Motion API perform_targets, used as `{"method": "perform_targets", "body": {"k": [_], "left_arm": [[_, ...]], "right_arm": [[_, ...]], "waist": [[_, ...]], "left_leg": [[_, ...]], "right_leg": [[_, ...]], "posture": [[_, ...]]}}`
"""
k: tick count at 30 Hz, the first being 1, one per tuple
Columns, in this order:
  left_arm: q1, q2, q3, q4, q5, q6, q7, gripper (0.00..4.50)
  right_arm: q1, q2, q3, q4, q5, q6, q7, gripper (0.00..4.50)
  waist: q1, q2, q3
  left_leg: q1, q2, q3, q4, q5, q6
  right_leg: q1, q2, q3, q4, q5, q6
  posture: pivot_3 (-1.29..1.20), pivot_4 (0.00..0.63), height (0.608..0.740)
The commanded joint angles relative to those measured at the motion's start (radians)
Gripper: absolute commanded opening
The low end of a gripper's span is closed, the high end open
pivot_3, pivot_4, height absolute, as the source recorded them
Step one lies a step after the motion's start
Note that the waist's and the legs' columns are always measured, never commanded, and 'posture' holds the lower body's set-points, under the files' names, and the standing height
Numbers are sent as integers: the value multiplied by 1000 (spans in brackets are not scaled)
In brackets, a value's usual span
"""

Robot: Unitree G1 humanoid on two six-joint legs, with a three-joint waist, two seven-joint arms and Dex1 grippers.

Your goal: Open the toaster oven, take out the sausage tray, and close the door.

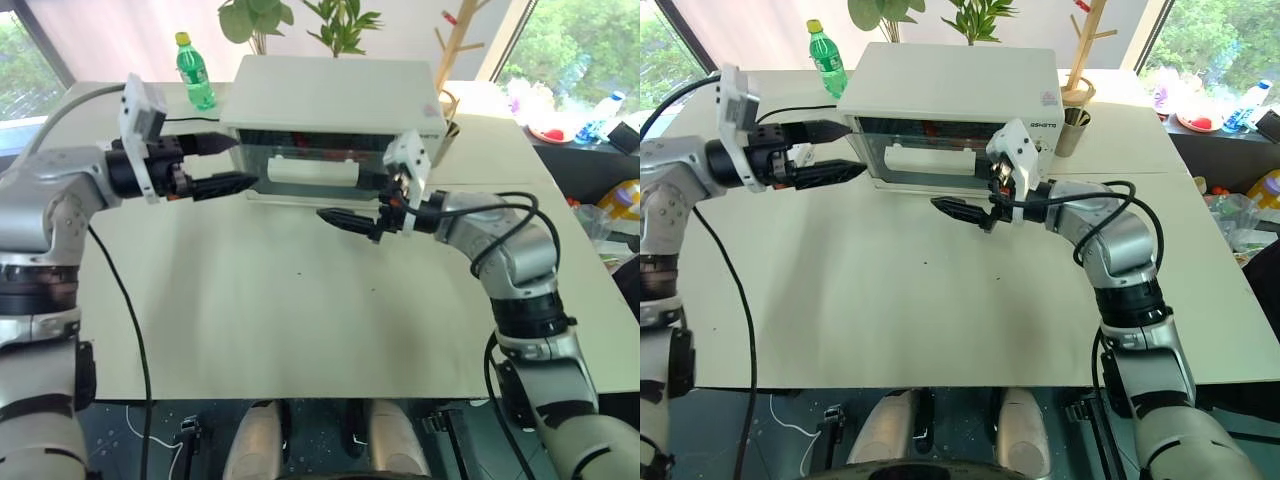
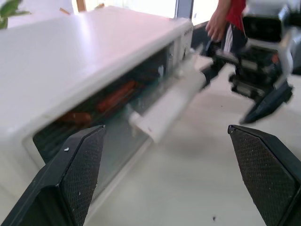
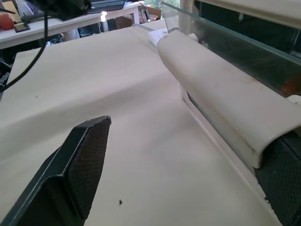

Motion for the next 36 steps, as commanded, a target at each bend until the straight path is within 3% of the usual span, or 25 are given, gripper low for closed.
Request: {"method": "perform_targets", "body": {"k": [1,12,16,22,36], "left_arm": [[-70,-14,-8,40,23,-20,-1,4400],[-245,-74,-72,324,157,-158,-58,4400],[-281,-82,-112,424,225,-248,-114,3176],[-267,-87,-160,493,313,-374,-185,87],[-206,-135,-166,521,373,-450,-199,32]], "right_arm": [[29,17,-16,-119,51,15,-25,4500],[134,49,-14,-180,61,28,-117,4500],[174,56,-13,-189,56,23,-139,4500],[201,60,-18,-206,60,22,-166,4500],[261,-15,-74,-280,94,49,-190,4500]], "waist": [[-2,0,0],[0,0,0],[0,0,0],[-1,0,0],[1,0,0]], "left_leg": [[0,0,0,0,0,0],[0,0,0,0,0,0],[0,0,0,0,0,0],[0,0,0,0,0,0],[0,0,0,0,0,0]], "right_leg": [[0,0,0,0,0,0],[0,0,0,0,0,0],[0,0,0,0,0,0],[0,0,0,0,0,0],[0,0,0,0,0,0]], "posture": [[0,150,717],[0,150,717],[0,150,717],[0,150,717],[0,150,717]]}}
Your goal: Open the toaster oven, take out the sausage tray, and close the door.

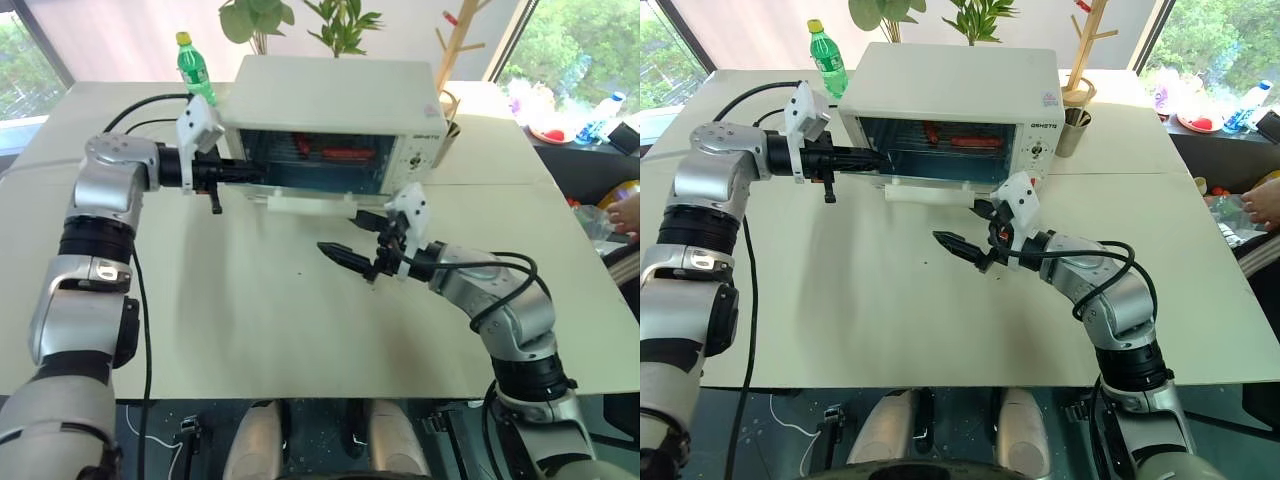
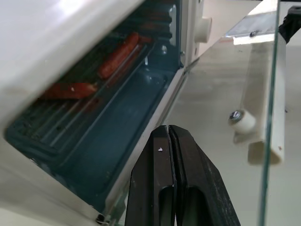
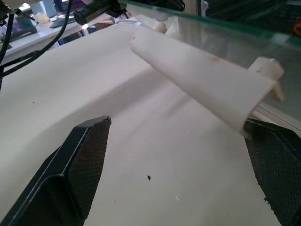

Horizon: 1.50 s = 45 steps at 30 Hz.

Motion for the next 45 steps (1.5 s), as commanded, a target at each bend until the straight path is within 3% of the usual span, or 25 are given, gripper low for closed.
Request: {"method": "perform_targets", "body": {"k": [1,8,14,19,28,31,34,41,45], "left_arm": [[13,5,19,-27,2,-13,0,32],[151,31,38,-201,-35,56,-3,32],[287,46,47,-364,-61,117,22,32],[368,27,16,-429,-30,101,61,32],[405,2,-47,-355,115,-55,206,32],[416,4,-34,-366,105,-47,215,32],[423,28,24,-460,-8,91,170,839],[343,95,262,-674,-389,580,182,4438],[316,101,285,-694,-402,611,246,4438]], "right_arm": [[20,-48,-71,-84,43,22,2,4500],[178,-321,-341,-249,259,177,121,4500],[202,-477,-544,-210,409,253,164,4500],[164,-483,-522,-145,387,231,117,4500],[107,-440,-406,-115,344,166,70,4500],[82,-431,-372,-107,327,146,64,4500],[39,-422,-315,-100,280,118,47,4500],[-126,-340,-82,-74,75,24,-25,4500],[-240,-265,89,6,-114,-75,-63,4500]], "waist": [[2,0,0],[6,-1,0],[4,-1,0],[6,-1,0],[7,-1,0],[6,-1,0],[3,-1,0],[1,-1,0],[1,-1,0]], "left_leg": [[0,0,0,0,0,0],[0,0,-1,0,0,0],[2,3,0,1,0,0],[2,3,0,1,0,0],[1,2,0,1,0,0],[1,3,0,1,0,0],[1,3,0,1,0,0],[0,4,-1,1,0,0],[1,3,-1,2,0,0]], "right_leg": [[0,0,0,0,0,0],[1,-2,0,0,0,0],[2,-1,0,-1,0,0],[2,-1,0,-1,0,0],[2,-1,0,-1,0,0],[2,-1,0,0,0,0],[2,-1,0,0,0,0],[1,0,0,0,0,0],[1,0,0,0,0,0]], "posture": [[0,150,717],[0,150,717],[0,150,717],[0,150,717],[0,150,717],[0,150,717],[0,150,717],[0,150,717],[0,150,717]]}}
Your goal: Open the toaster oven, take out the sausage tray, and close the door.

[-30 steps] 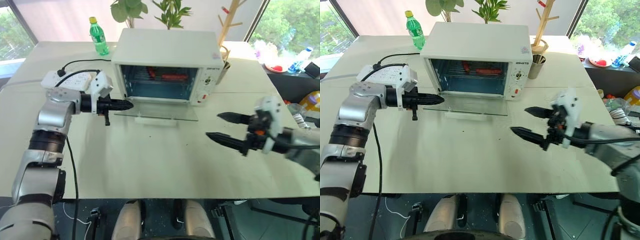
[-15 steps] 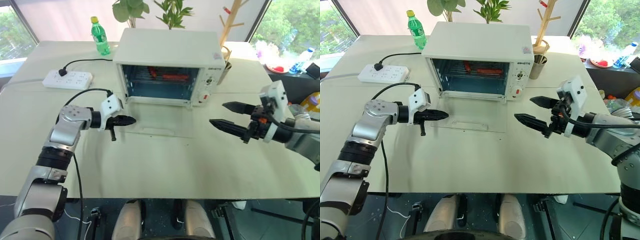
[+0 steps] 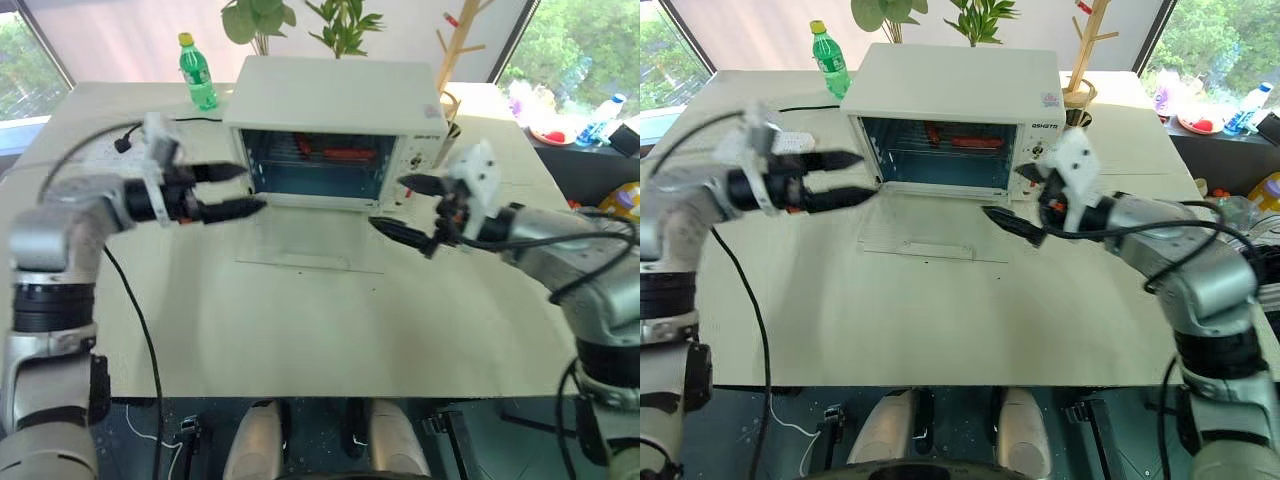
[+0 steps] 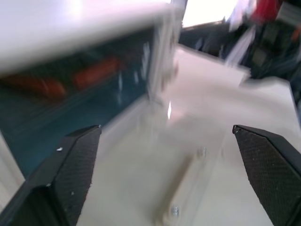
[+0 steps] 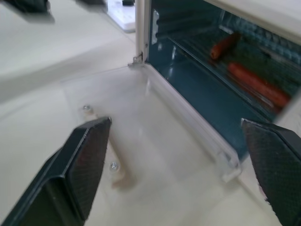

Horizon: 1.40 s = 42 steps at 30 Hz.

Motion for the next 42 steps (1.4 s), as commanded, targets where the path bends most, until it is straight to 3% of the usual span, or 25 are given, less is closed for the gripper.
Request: {"method": "perform_targets", "body": {"k": [1,4,7,11,21,32,35,38,42], "left_arm": [[-6,14,9,-32,-7,11,48,4438],[14,22,-13,-52,1,-5,54,4438],[39,27,-34,-65,17,-28,56,4438],[51,30,-47,-67,28,-50,61,4500],[54,39,-57,-70,32,-77,72,4500],[34,25,-80,-18,58,-110,75,4500],[7,13,-95,22,74,-126,75,4500],[-13,6,-104,52,89,-142,70,4500],[-31,-1,-112,76,99,-157,64,4500]], "right_arm": [[-92,40,126,66,-183,-123,-26,4500],[-186,104,273,238,-376,-284,-33,4500],[-274,198,341,436,-494,-413,-55,4500],[-375,297,378,684,-613,-574,-88,3165],[-534,445,363,1142,-757,-838,-163,3165],[-652,526,350,1477,-845,-1000,-250,3165],[-673,537,346,1536,-861,-1019,-272,2305],[-685,546,343,1576,-874,-1030,-291,831],[-706,555,344,1624,-900,-1030,-327,831]], "waist": [[-1,0,0],[-1,0,0],[-10,0,0],[-20,0,0],[-25,0,0],[-27,0,0],[-27,0,0],[-28,0,0],[-29,0,0]], "left_leg": [[0,-1,0,0,0,0],[0,-2,0,0,0,0],[0,-2,0,0,0,0],[-1,-2,0,0,0,-1],[-1,-2,0,0,4,-7],[-1,-2,0,-2,6,-10],[-1,-2,0,-2,6,-10],[-1,-2,0,-2,6,-10],[-1,-2,0,-3,6,-10]], "right_leg": [[0,0,0,0,0,0],[0,0,0,0,0,0],[0,0,0,0,0,0],[-1,0,0,1,0,0],[-1,0,0,1,0,0],[-1,0,0,1,0,0],[-1,0,0,1,0,0],[-1,0,0,1,0,0],[-1,0,0,1,0,0]], "posture": [[0,150,717],[0,150,717],[0,150,717],[0,150,717],[0,150,717],[0,150,717],[0,150,717],[0,150,717],[0,150,717]]}}
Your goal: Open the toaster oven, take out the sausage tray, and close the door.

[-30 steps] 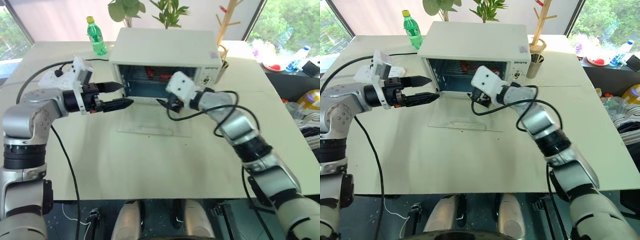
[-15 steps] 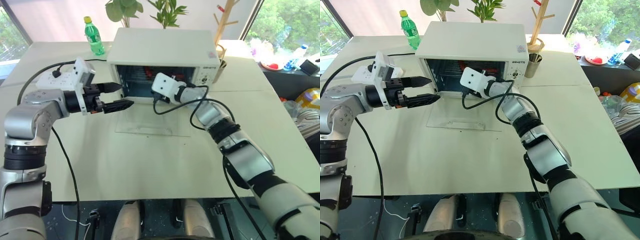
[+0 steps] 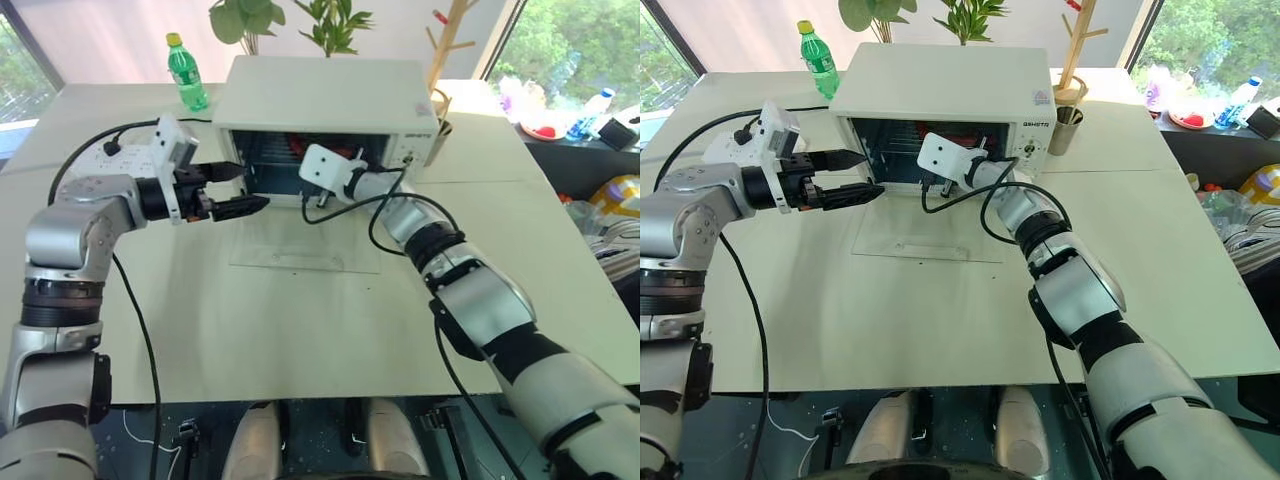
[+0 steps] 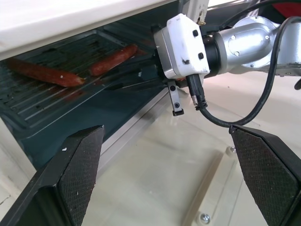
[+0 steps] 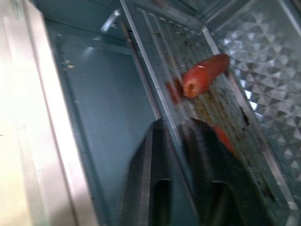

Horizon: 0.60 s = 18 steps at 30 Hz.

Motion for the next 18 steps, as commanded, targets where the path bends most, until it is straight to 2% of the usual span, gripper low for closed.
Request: {"method": "perform_targets", "body": {"k": [1,6,9,18], "left_arm": [[-35,3,8,-1,7,-28,-6,4500],[-46,0,3,21,16,-39,-16,4500],[-71,-7,-9,79,34,-57,-31,4500],[-203,-52,-65,340,118,-154,-105,4500]], "right_arm": [[-49,11,-16,36,-24,-6,-36,831],[-68,19,-18,67,-48,-4,-65,831],[-66,20,-25,66,-53,-19,-71,57],[-44,21,-27,33,-76,-50,-67,57]], "waist": [[0,0,0],[0,0,0],[0,-1,-1],[-1,-2,-1]], "left_leg": [[0,0,0,0,0,0],[0,0,0,0,0,0],[0,0,0,0,0,0],[0,0,0,-1,0,0]], "right_leg": [[0,0,0,0,0,0],[0,0,0,0,0,0],[0,0,0,0,0,0],[0,1,0,1,0,0]], "posture": [[0,150,717],[0,150,717],[0,150,717],[0,150,717]]}}
